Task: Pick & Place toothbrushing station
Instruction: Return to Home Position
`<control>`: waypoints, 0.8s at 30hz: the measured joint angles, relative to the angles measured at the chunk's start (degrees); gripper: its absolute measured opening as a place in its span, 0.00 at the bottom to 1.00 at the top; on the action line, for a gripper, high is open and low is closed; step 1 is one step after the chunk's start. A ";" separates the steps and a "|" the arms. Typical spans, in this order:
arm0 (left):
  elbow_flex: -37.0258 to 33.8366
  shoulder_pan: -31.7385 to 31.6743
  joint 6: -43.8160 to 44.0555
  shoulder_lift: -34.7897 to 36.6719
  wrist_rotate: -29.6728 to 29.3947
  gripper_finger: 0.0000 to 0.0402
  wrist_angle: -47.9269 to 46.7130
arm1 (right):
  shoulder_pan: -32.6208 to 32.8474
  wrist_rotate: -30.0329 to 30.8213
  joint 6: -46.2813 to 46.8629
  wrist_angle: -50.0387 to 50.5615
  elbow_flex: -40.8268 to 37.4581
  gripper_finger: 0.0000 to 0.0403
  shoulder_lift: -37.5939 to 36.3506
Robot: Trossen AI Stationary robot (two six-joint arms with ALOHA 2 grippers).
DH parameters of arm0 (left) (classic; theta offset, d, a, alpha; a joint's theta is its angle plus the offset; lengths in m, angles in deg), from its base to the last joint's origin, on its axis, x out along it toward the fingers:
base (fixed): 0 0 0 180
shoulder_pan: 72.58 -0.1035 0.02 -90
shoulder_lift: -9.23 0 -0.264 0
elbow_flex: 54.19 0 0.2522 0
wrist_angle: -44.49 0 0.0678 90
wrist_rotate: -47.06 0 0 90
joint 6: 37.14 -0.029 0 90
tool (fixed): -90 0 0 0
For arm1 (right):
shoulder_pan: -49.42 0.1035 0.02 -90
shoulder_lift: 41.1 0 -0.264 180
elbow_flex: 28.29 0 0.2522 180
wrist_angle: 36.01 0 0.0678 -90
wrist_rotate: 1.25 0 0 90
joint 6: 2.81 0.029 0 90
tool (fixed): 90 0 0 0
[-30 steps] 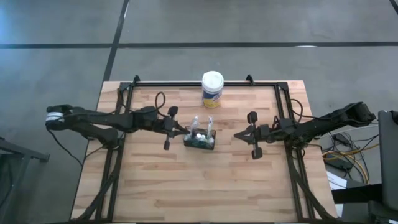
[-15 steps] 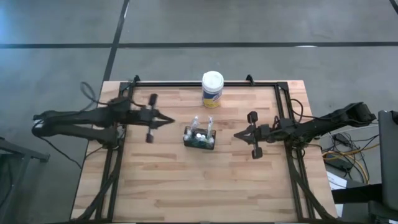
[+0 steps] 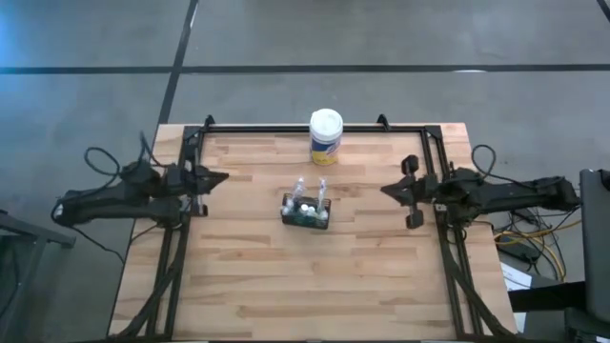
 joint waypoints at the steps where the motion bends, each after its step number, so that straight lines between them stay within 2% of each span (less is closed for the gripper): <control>1: -1.82 -0.08 0.37 1.51 -0.45 0.01 -0.06 | -0.32 0.01 0.01 1.99 0.00 0.02 -2.07; 9: -12.24 -0.27 4.29 10.59 -2.27 0.00 1.06 | -3.84 -2.03 2.34 14.78 -0.30 0.02 -14.79; 18: -17.29 -0.27 5.56 16.36 -2.38 0.00 -0.21 | -5.08 -2.75 6.32 7.12 -11.65 0.02 -19.50; 21: -17.68 -0.27 6.03 16.98 -0.85 0.00 -4.04 | -6.07 -2.63 6.79 2.40 -14.85 0.02 -20.92; 24: -17.86 -0.27 6.73 17.14 0.88 0.00 -8.57 | -7.25 -2.53 7.55 6.31 -14.81 0.02 -21.32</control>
